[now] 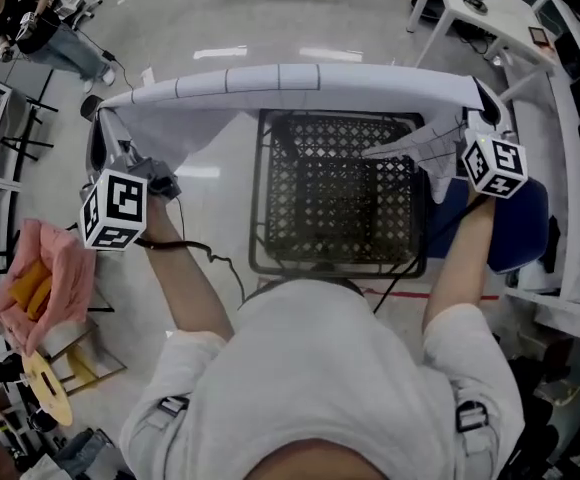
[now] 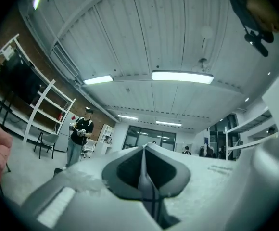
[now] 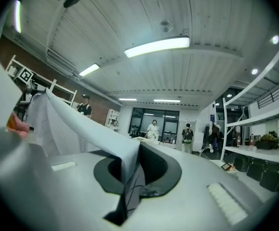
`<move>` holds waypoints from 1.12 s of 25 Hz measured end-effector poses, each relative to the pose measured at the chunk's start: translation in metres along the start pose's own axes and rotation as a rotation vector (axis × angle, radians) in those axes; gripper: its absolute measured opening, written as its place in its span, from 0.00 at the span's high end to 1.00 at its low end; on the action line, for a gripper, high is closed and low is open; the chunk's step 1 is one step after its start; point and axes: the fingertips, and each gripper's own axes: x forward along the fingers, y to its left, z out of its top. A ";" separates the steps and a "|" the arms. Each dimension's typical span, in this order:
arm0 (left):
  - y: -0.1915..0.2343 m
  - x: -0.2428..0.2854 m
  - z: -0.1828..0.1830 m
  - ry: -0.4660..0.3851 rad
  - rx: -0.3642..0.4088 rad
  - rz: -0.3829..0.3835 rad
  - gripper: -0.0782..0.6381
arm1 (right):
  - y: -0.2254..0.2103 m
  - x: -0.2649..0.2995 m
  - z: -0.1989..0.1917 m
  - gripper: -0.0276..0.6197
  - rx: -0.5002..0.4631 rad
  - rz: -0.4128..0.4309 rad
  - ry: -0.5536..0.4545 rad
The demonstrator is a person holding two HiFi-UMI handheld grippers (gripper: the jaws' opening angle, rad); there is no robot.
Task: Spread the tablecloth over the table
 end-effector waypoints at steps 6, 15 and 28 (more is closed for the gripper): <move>-0.002 -0.034 0.003 -0.028 -0.059 -0.089 0.86 | 0.010 -0.071 -0.010 0.95 -0.118 -0.078 0.164; -0.017 -0.084 0.025 -0.092 -0.140 -0.222 0.86 | 0.018 -0.165 -0.019 0.95 -0.138 -0.154 0.300; 0.026 -0.164 -0.018 0.050 -0.020 -0.034 0.86 | 0.069 -0.234 -0.077 0.95 0.103 -0.102 0.215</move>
